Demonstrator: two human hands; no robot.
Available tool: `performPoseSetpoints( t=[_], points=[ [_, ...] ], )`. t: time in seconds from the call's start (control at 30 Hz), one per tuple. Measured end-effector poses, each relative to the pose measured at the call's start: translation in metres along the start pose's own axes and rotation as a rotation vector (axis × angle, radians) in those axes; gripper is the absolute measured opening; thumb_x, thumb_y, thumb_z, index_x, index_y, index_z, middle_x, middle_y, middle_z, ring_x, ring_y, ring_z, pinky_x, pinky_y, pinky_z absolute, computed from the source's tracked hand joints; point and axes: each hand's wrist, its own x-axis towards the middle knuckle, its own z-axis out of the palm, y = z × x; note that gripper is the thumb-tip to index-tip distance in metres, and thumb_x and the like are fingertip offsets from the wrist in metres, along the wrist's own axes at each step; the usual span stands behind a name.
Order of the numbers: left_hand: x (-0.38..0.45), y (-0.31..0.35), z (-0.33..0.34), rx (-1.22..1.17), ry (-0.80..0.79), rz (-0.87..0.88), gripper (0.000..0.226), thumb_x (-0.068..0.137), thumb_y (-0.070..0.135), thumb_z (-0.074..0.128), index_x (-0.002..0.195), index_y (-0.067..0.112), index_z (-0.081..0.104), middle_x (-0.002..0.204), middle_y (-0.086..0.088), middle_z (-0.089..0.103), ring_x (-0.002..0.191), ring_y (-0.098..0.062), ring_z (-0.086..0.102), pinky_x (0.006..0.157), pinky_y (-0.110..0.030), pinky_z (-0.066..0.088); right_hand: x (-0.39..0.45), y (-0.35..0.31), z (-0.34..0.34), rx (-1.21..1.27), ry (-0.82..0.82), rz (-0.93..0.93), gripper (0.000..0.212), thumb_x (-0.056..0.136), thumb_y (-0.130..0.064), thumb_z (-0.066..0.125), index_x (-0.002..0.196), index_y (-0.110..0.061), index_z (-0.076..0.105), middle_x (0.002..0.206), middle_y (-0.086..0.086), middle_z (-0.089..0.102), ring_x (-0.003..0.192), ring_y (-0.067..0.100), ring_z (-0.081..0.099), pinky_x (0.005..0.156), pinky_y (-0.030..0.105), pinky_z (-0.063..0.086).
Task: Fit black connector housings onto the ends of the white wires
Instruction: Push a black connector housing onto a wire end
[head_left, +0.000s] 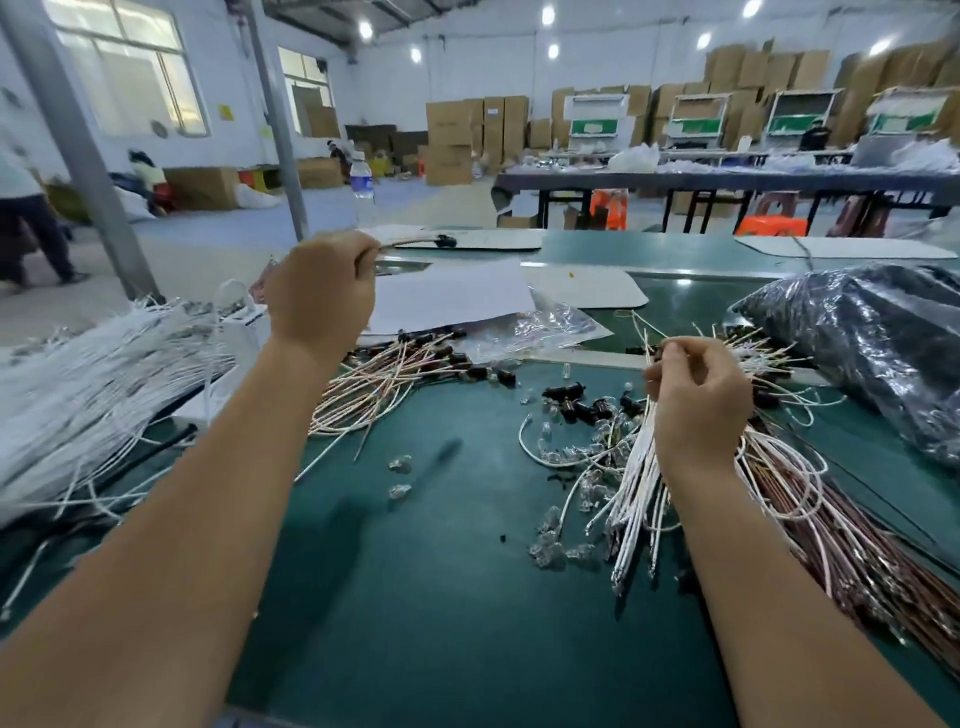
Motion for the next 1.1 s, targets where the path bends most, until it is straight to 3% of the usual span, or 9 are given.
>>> performPoseSetpoints(
  t=[0.13, 0.23, 0.4, 0.5, 0.67, 0.77, 0.83, 0.9, 1.1],
  points=[
    [-0.004, -0.035, 0.007, 0.14, -0.17, -0.085, 0.024, 0.096, 0.016, 0.049, 0.096, 0.008, 0.071, 0.09, -0.019, 0.069, 0.082, -0.041, 0.061, 0.067, -0.042, 0.047, 0.001, 0.004, 0.001, -0.011, -0.006, 0.031, 0.018, 0.097, -0.012, 0.051, 0.085, -0.024, 0.058, 0.072, -0.002, 0.063, 0.058, -0.002, 0.061, 0.05, 0.016, 0.05],
    [0.004, -0.055, -0.002, 0.254, -0.223, -0.099, 0.025, 0.098, 0.017, 0.047, 0.098, 0.011, 0.07, 0.088, -0.02, 0.067, 0.081, -0.042, 0.06, 0.067, -0.04, 0.042, 0.002, 0.006, 0.004, -0.066, -0.015, 0.023, 0.014, 0.096, -0.014, 0.052, 0.087, -0.02, 0.06, 0.07, -0.003, 0.063, 0.067, 0.015, 0.064, 0.064, 0.037, 0.055],
    [0.027, -0.071, -0.031, 0.344, 0.06, -0.013, 0.026, 0.096, 0.011, 0.045, 0.093, 0.004, 0.069, 0.079, -0.02, 0.065, 0.074, -0.041, 0.06, 0.059, -0.041, 0.045, 0.0, 0.008, 0.006, -0.114, -0.048, 0.007, 0.013, 0.096, -0.014, 0.052, 0.087, -0.019, 0.06, 0.068, -0.004, 0.062, 0.066, 0.02, 0.062, 0.07, 0.044, 0.056],
    [0.025, -0.062, -0.02, 0.295, 0.096, -0.033, 0.026, 0.097, 0.016, 0.046, 0.099, 0.008, 0.071, 0.087, -0.017, 0.069, 0.08, -0.038, 0.062, 0.06, -0.038, 0.042, -0.002, 0.008, 0.006, -0.141, -0.057, 0.007, 0.014, 0.096, -0.015, 0.051, 0.086, -0.02, 0.059, 0.068, -0.003, 0.063, 0.069, 0.023, 0.064, 0.07, 0.044, 0.055],
    [-0.026, -0.052, 0.042, 0.202, -0.354, -0.188, 0.025, 0.092, 0.011, 0.048, 0.098, 0.015, 0.072, 0.098, -0.014, 0.067, 0.083, -0.034, 0.059, 0.062, -0.034, 0.041, -0.002, 0.009, 0.007, -0.247, -0.087, -0.002, 0.013, 0.096, -0.016, 0.051, 0.086, -0.02, 0.059, 0.076, 0.003, 0.066, 0.071, 0.024, 0.061, 0.064, 0.038, 0.051],
    [-0.051, -0.061, 0.064, 0.229, -0.595, -0.267, 0.029, 0.093, 0.012, 0.047, 0.107, 0.017, 0.073, 0.11, -0.013, 0.068, 0.098, -0.034, 0.06, 0.076, -0.037, 0.048, 0.003, 0.015, 0.003, -0.566, -0.092, -0.06, 0.011, 0.094, -0.017, 0.051, 0.093, -0.016, 0.062, 0.087, 0.006, 0.063, 0.077, 0.025, 0.055, 0.062, 0.032, 0.042],
    [-0.053, -0.061, 0.067, 0.229, -0.542, -0.27, 0.031, 0.091, 0.011, 0.049, 0.111, 0.018, 0.072, 0.112, -0.015, 0.068, 0.101, -0.036, 0.059, 0.082, -0.04, 0.048, 0.006, 0.017, -0.001, -0.818, -0.143, -0.069, 0.019, 0.093, -0.027, 0.055, 0.097, -0.01, 0.062, 0.099, 0.013, 0.058, 0.087, 0.028, 0.05, 0.069, 0.034, 0.041],
    [-0.047, -0.054, 0.066, 0.237, -0.392, -0.227, 0.034, 0.087, 0.009, 0.051, 0.113, 0.018, 0.071, 0.11, -0.019, 0.066, 0.1, -0.04, 0.057, 0.083, -0.044, 0.046, 0.007, 0.016, -0.004, -1.049, -0.257, -0.021, 0.031, 0.091, -0.038, 0.057, 0.081, -0.009, 0.052, 0.103, 0.015, 0.054, 0.091, 0.028, 0.044, 0.074, 0.036, 0.038],
    [-0.026, 0.03, 0.064, -0.043, -0.25, -0.132, 0.032, 0.087, 0.011, 0.051, 0.11, 0.021, 0.071, 0.113, -0.01, 0.068, 0.11, -0.036, 0.051, 0.092, -0.044, 0.041, 0.008, 0.007, -0.006, -1.114, -0.326, 0.041, 0.028, 0.084, -0.011, 0.054, 0.061, -0.01, 0.038, 0.082, 0.01, 0.053, 0.084, 0.029, 0.045, 0.067, 0.033, 0.034]
  ],
)
